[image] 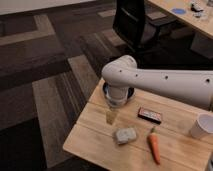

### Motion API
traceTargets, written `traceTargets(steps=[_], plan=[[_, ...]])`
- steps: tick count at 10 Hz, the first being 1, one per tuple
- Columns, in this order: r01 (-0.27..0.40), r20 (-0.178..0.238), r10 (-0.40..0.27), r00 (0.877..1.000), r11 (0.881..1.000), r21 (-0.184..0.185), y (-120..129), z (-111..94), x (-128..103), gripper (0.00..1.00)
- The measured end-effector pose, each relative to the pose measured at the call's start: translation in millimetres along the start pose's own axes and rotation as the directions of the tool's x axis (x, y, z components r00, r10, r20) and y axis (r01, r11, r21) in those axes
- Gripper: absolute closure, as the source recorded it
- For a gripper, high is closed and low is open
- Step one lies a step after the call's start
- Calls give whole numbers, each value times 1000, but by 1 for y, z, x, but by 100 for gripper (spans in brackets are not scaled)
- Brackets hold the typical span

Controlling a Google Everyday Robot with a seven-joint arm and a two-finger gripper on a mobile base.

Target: Place the white sponge in the ceramic bowl

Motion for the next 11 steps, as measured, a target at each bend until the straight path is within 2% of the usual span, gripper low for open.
traceTargets(steps=[1,2,3,6,8,10,11], plan=[[25,-52,-25,998,1000,15,-2,3,9,35],[68,-122,-64,990,997,28,-3,8,19,35],[91,-150,-85,985,995,30,-6,12,24,35],[182,-125,-176,976,983,38,-9,11,30,35],[304,-124,-299,946,952,27,-8,17,48,35],[441,-149,-435,888,897,11,0,27,66,35],[501,-152,-494,856,865,8,3,32,71,35]])
